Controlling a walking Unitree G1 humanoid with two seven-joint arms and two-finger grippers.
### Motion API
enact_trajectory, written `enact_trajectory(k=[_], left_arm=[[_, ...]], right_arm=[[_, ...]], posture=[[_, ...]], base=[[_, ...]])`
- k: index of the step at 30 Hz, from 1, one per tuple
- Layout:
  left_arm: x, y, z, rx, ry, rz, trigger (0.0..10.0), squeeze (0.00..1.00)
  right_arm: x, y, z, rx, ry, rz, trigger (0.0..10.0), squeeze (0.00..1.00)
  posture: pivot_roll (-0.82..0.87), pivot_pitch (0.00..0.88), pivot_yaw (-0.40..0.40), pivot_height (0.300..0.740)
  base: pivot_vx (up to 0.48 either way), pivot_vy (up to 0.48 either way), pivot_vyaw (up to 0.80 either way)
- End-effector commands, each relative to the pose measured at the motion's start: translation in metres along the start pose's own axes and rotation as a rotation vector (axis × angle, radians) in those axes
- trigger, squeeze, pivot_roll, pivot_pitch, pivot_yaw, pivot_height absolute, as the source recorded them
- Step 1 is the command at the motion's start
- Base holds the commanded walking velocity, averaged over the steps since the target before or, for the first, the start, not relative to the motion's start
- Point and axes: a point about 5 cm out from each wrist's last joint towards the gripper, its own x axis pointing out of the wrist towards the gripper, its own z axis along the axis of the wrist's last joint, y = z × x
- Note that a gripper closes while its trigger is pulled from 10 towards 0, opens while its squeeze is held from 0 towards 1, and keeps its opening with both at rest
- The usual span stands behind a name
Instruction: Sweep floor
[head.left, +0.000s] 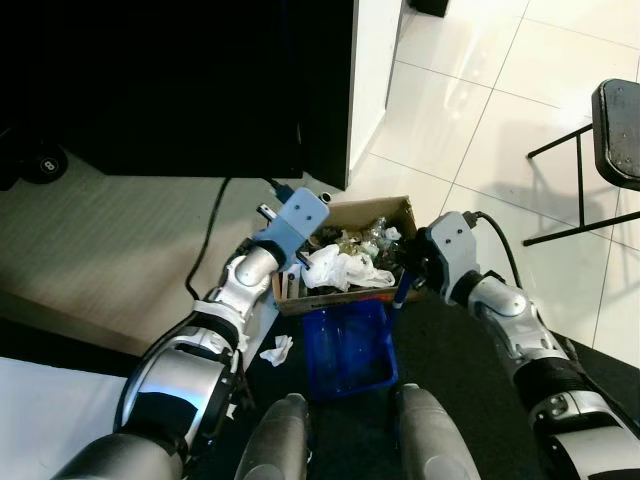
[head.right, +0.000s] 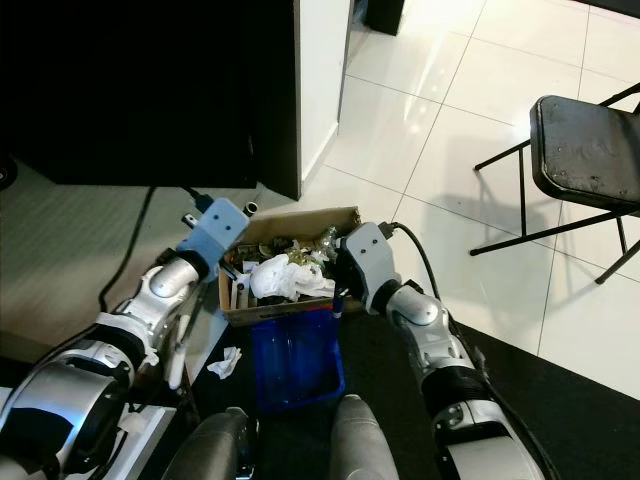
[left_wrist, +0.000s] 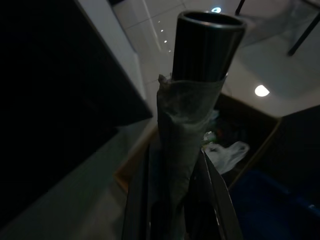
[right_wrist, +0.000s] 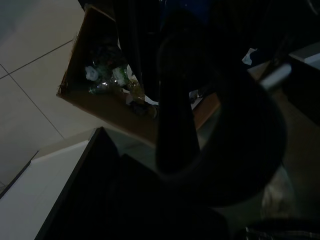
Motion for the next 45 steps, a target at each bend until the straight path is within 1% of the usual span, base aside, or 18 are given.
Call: enact_trajectory(k=[1, 5, 12, 14, 15, 16, 17, 23, 28, 30, 31, 33, 35, 37, 38, 39, 40, 45], left_arm=[[0.001, -0.004, 0.001, -0.030, -0.002, -0.010, 10.0, 0.00], [0.007, -0.023, 0.005, -0.138, -0.011, -0.042, 10.0, 0.00], [0.015, -0.028, 0.014, -0.261, -0.033, 0.003, 10.0, 0.00], [0.022, -0.033, 0.029, -0.352, -0.088, -0.007, 10.0, 0.00], [0.022, -0.033, 0.029, -0.352, -0.088, -0.007, 10.0, 0.00], [0.026, -0.034, 0.040, -0.412, -0.133, -0.018, 10.0, 0.00], [0.028, -0.034, 0.045, -0.430, -0.153, -0.023, 10.0, 0.00], [0.034, -0.034, 0.066, -0.501, -0.243, -0.059, 10.0, 0.00], [0.036, -0.032, 0.079, -0.503, -0.306, -0.090, 10.0, 0.00], [0.036, -0.026, 0.086, -0.507, -0.344, -0.091, 10.0, 0.00], [0.035, -0.015, 0.095, -0.509, -0.399, -0.091, 10.0, 0.00], [0.034, -0.004, 0.103, -0.496, -0.439, -0.090, 10.0, 0.00], [0.034, -0.002, 0.104, -0.492, -0.445, -0.090, 10.0, 0.00], [0.027, 0.019, 0.114, -0.451, -0.498, -0.094, 10.0, 0.00], [0.027, 0.019, 0.114, -0.451, -0.498, -0.094, 10.0, 0.00], [0.022, 0.031, 0.117, -0.435, -0.519, -0.098, 10.0, 0.00], [0.020, 0.037, 0.119, -0.424, -0.527, -0.106, 10.0, 0.00], [0.012, 0.051, 0.121, -0.400, -0.532, -0.127, 10.0, 0.00]], right_arm=[[-0.006, 0.003, -0.021, 0.023, 0.101, -0.036, 10.0, 0.00], [0.006, 0.010, -0.015, 0.029, 0.099, -0.033, 10.0, 0.00], [0.010, 0.012, -0.014, 0.023, 0.102, -0.039, 10.0, 0.00], [0.011, 0.014, -0.017, 0.035, 0.114, -0.045, 10.0, 0.00], [0.011, 0.014, -0.017, 0.035, 0.114, -0.045, 10.0, 0.00], [0.011, 0.015, -0.018, 0.039, 0.118, -0.044, 10.0, 0.00], [0.011, 0.015, -0.019, 0.040, 0.119, -0.044, 10.0, 0.00], [0.011, 0.016, -0.020, 0.052, 0.120, -0.045, 10.0, 0.00], [0.012, 0.017, -0.020, 0.056, 0.118, -0.045, 10.0, 0.00], [0.013, 0.017, -0.020, 0.059, 0.112, -0.046, 10.0, 0.00], [0.013, 0.017, -0.019, 0.066, 0.100, -0.050, 10.0, 0.00], [0.013, 0.016, -0.017, 0.079, 0.082, -0.049, 10.0, 0.00], [0.013, 0.016, -0.017, 0.082, 0.078, -0.049, 10.0, 0.00], [0.012, 0.016, -0.009, 0.171, -0.019, -0.021, 10.0, 0.00], [0.012, 0.016, -0.009, 0.171, -0.019, -0.021, 10.0, 0.00], [0.011, 0.015, -0.004, 0.258, -0.094, -0.007, 10.0, 0.00], [0.009, 0.015, -0.001, 0.283, -0.125, 0.006, 10.0, 0.00], [0.006, 0.014, 0.002, 0.313, -0.182, 0.048, 10.0, 0.00]], posture=[[-0.06, 0.169, 0.010, 0.740], [-0.06, 0.166, 0.014, 0.740], [-0.06, 0.162, 0.014, 0.740], [-0.06, 0.158, 0.014, 0.740], [-0.06, 0.158, 0.014, 0.740], [-0.06, 0.156, 0.015, 0.740], [-0.06, 0.156, 0.015, 0.740], [-0.06, 0.153, 0.017, 0.740], [-0.05, 0.148, 0.019, 0.740], [-0.05, 0.144, 0.022, 0.740], [-0.05, 0.141, 0.025, 0.740], [-0.05, 0.138, 0.026, 0.740], [-0.05, 0.138, 0.026, 0.740], [-0.03, 0.129, 0.029, 0.740], [-0.03, 0.129, 0.029, 0.740], [-0.03, 0.126, 0.030, 0.740], [-0.03, 0.126, 0.032, 0.740], [-0.02, 0.122, 0.037, 0.740]], base=[[0.000, 0.000, 0.00], [0.000, 0.000, 0.00], [0.000, 0.000, 0.00], [0.000, 0.000, 0.00], [0.000, 0.000, 0.00], [0.000, 0.000, 0.00], [0.000, 0.000, 0.00], [0.000, 0.000, 0.00], [0.000, 0.000, 0.00], [0.000, 0.000, 0.00], [0.000, 0.000, 0.00], [0.000, 0.000, 0.00], [0.000, 0.000, 0.00], [0.000, 0.000, 0.00], [0.000, 0.000, 0.00], [0.000, 0.000, 0.00], [0.000, 0.000, 0.00], [0.000, 0.000, 0.00]])
